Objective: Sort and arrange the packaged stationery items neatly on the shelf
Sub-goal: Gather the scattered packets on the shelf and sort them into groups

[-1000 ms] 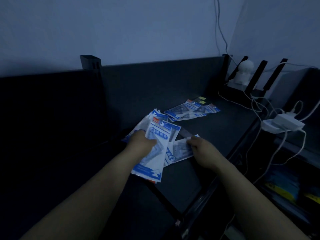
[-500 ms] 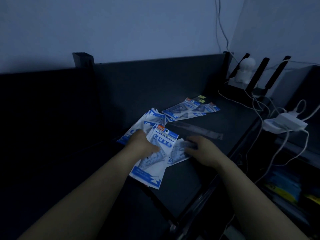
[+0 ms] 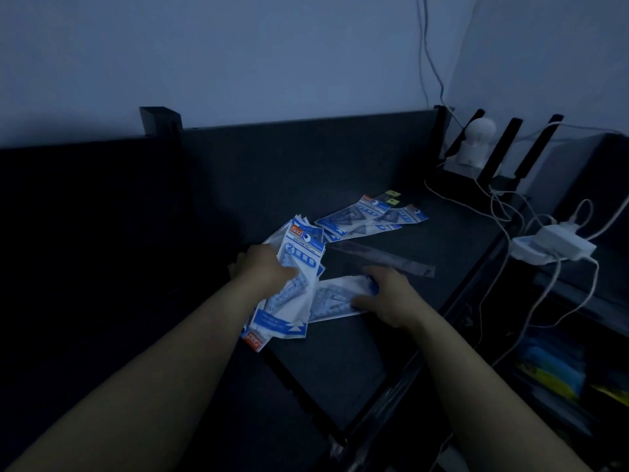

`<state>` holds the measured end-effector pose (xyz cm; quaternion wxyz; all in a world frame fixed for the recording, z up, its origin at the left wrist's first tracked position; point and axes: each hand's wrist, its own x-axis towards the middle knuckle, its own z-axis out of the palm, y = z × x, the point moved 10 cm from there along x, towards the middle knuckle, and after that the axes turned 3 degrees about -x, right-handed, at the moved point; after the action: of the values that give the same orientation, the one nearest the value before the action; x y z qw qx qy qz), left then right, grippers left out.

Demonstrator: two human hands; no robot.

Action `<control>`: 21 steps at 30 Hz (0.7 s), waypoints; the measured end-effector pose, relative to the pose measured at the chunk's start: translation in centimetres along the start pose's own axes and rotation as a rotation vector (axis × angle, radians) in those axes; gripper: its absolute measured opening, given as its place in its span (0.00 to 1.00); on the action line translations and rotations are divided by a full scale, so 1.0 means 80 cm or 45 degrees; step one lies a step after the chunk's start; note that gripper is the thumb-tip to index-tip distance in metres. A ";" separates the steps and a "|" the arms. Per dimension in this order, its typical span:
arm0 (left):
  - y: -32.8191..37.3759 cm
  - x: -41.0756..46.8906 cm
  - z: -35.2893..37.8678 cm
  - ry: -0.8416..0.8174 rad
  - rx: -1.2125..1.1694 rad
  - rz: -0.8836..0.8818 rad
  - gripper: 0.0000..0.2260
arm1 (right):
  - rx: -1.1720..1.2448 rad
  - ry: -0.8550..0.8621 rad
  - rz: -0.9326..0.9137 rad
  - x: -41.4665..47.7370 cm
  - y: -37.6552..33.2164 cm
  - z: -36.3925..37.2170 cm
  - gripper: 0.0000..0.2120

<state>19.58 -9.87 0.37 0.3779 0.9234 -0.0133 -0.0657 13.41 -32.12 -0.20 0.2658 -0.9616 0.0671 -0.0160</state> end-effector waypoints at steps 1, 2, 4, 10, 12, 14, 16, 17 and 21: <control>0.002 0.001 0.002 -0.018 0.019 -0.012 0.24 | 0.023 -0.001 -0.007 0.000 -0.004 0.002 0.32; 0.006 0.001 0.003 -0.030 -0.001 -0.015 0.26 | 0.050 -0.001 -0.015 0.001 -0.006 0.004 0.32; 0.012 0.001 0.004 -0.020 -0.042 -0.019 0.26 | 0.112 0.002 -0.027 0.002 -0.011 0.006 0.31; 0.007 0.007 0.012 -0.052 -0.259 -0.066 0.16 | 0.171 -0.021 -0.024 0.000 -0.011 0.008 0.33; 0.002 0.008 0.016 -0.101 -0.305 -0.076 0.13 | 0.175 -0.015 -0.023 0.000 -0.009 0.006 0.33; 0.001 0.007 0.019 -0.166 -0.359 -0.053 0.11 | 0.115 0.002 0.000 0.001 -0.003 0.006 0.34; -0.001 0.004 0.016 -0.185 -0.391 -0.015 0.10 | 0.047 0.013 0.019 0.003 0.002 0.007 0.31; -0.002 0.003 0.014 -0.185 -0.389 0.003 0.10 | 0.029 0.007 0.018 0.004 0.004 0.009 0.28; 0.001 -0.009 0.015 -0.249 -0.498 0.052 0.08 | -0.020 -0.096 -0.042 0.002 -0.003 0.025 0.35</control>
<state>18.74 -10.74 -0.32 0.5480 0.8213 -0.0557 -0.1485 13.71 -30.92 -1.79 0.2603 -0.9645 0.0413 0.0166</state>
